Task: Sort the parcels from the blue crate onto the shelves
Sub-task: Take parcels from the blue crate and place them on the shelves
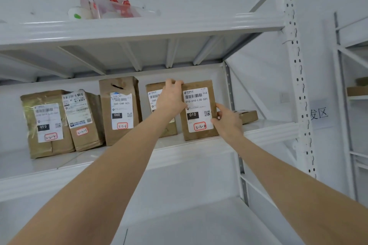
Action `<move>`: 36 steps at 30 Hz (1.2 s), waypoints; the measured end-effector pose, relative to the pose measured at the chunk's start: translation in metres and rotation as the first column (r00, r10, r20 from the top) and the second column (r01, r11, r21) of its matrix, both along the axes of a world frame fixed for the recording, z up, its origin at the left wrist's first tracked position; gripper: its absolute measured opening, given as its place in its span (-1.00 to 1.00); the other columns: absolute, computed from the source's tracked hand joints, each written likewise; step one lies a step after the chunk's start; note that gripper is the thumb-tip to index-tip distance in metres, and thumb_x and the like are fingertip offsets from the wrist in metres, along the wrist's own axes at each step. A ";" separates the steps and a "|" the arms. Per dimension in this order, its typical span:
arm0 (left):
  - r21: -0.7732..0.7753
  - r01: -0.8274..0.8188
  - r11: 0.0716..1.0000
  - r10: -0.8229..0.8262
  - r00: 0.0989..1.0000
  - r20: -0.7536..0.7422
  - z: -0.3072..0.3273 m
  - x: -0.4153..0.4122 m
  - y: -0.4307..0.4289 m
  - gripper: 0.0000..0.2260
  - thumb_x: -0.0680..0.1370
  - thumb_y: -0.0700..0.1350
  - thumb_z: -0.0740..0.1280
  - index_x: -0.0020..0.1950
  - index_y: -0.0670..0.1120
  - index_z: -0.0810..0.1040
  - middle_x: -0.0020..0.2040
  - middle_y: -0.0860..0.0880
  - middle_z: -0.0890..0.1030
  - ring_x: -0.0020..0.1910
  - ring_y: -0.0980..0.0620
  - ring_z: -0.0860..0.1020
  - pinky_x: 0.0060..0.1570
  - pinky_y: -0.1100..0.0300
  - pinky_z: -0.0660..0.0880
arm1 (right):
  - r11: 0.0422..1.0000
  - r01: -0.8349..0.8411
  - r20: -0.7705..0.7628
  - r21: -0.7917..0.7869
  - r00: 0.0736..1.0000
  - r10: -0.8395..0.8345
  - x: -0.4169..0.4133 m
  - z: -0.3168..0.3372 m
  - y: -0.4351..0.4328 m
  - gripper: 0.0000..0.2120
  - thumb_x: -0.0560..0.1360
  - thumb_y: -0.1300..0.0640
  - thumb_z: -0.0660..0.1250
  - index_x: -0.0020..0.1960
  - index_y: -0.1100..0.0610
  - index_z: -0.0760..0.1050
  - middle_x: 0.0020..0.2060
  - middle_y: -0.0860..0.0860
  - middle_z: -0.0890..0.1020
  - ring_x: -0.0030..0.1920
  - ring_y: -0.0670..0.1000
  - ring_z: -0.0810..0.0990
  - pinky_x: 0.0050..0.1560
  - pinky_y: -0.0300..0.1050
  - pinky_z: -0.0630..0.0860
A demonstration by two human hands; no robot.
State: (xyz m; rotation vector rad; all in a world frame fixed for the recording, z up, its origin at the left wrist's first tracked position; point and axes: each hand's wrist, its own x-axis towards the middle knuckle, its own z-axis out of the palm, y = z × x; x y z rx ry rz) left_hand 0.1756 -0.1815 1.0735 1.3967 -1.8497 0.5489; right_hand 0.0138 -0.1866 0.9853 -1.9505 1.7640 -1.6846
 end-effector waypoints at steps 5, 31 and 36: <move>-0.020 -0.094 0.995 0.096 0.978 0.184 0.005 -0.007 -0.001 -0.27 0.42 -0.07 0.47 0.49 0.01 0.15 0.33 -0.09 0.32 0.32 -0.08 0.30 0.12 0.03 0.47 | 0.995 0.095 -0.201 -0.018 0.975 -0.097 0.002 -0.003 0.004 -0.45 0.52 0.14 0.32 0.46 0.00 0.22 0.27 0.02 0.52 0.16 0.15 0.55 0.13 0.05 0.51; -0.062 -0.202 0.977 0.212 0.929 0.303 0.009 -0.024 -0.024 -0.44 0.45 -0.20 0.44 0.38 -0.09 0.28 0.26 -0.09 0.41 0.20 -0.10 0.45 0.02 0.06 0.45 | 0.998 0.061 -0.753 -0.024 0.655 -0.058 0.007 0.000 -0.010 -0.47 0.61 0.31 0.06 0.55 0.17 0.03 0.56 0.01 -0.15 0.56 0.05 -0.12 0.41 -0.03 0.29; -0.068 -0.210 0.975 0.221 0.929 0.298 0.010 -0.022 -0.038 -0.47 0.47 -0.23 0.41 0.38 -0.10 0.29 0.26 -0.09 0.41 0.19 -0.12 0.47 -0.02 0.06 0.46 | 0.998 0.065 -0.751 0.009 0.659 -0.036 0.011 0.005 -0.023 -0.44 0.60 0.32 0.09 0.55 0.17 0.01 0.56 0.01 -0.15 0.56 0.05 -0.10 0.43 -0.04 0.24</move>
